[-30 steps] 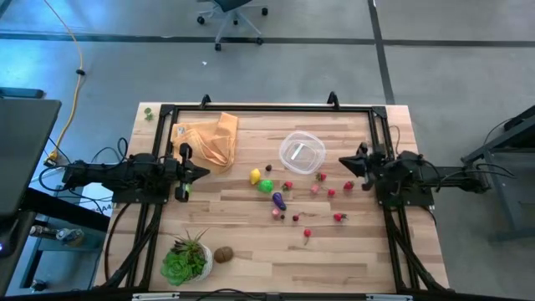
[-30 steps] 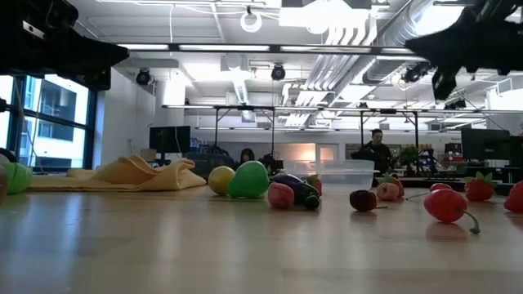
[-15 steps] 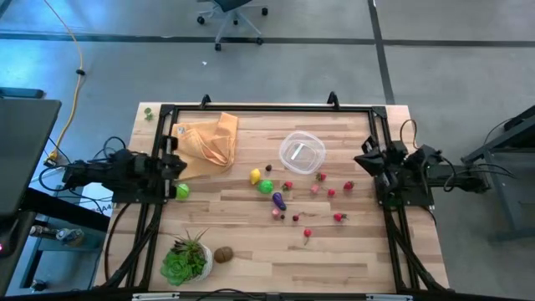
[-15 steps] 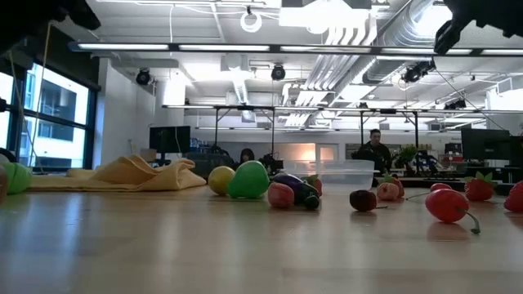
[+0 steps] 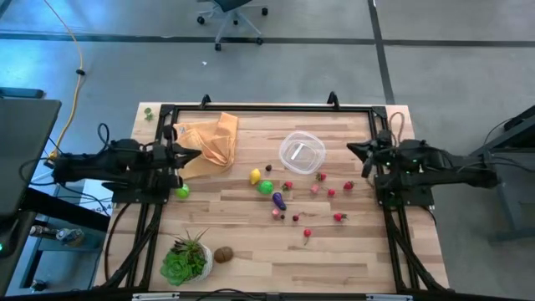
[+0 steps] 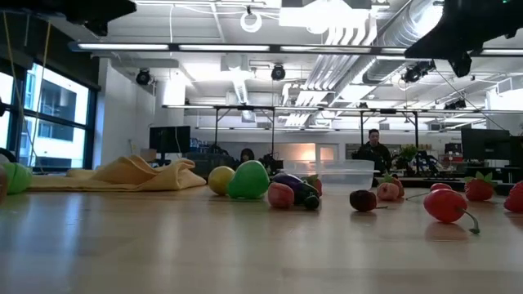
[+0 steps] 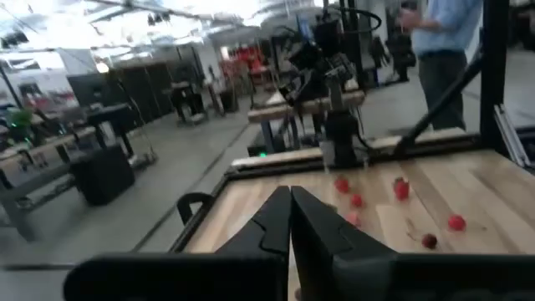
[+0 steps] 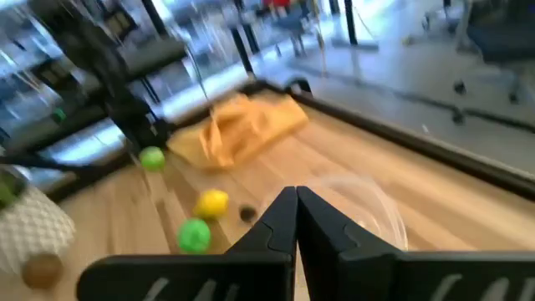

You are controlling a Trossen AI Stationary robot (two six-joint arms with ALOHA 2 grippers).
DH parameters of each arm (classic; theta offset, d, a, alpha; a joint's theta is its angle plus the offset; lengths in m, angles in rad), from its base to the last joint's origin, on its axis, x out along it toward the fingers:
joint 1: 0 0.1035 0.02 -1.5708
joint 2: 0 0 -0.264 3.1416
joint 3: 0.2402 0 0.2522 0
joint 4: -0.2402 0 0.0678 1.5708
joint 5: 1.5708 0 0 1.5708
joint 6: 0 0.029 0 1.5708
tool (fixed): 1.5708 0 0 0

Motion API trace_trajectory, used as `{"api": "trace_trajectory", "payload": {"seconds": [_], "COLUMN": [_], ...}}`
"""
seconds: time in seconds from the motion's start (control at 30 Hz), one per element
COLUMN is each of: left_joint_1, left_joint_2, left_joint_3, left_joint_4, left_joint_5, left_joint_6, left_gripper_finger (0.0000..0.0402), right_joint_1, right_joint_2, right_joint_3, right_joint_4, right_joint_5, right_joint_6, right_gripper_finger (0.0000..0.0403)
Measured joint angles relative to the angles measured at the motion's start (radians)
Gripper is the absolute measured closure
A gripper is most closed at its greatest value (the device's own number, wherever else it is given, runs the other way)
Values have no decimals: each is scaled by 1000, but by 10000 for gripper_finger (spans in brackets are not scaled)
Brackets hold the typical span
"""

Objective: Pick and placing Produce into tupperware
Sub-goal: Adjust the transparent container

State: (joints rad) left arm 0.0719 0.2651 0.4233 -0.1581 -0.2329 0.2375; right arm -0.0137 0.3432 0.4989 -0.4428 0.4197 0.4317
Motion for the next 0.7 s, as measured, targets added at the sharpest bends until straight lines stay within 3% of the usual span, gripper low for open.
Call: {"api": "trace_trajectory", "payload": {"seconds": [0.2,0.4,0.7], "left_joint_1": [1,22,146], "left_joint_2": [225,437,588], "left_joint_3": [130,249,270], "left_joint_4": [-79,-225,-207], "left_joint_5": [0,-59,73], "left_joint_6": [1,-14,2], "left_gripper_finger": [399,399,399], "right_joint_1": [-70,-234,-387], "right_joint_2": [236,499,954], "right_joint_3": [72,172,346], "right_joint_4": [-20,-47,-45], "right_joint_5": [-32,-188,-411], "right_joint_6": [67,58,-78], "right_gripper_finger": [402,402,402]}}
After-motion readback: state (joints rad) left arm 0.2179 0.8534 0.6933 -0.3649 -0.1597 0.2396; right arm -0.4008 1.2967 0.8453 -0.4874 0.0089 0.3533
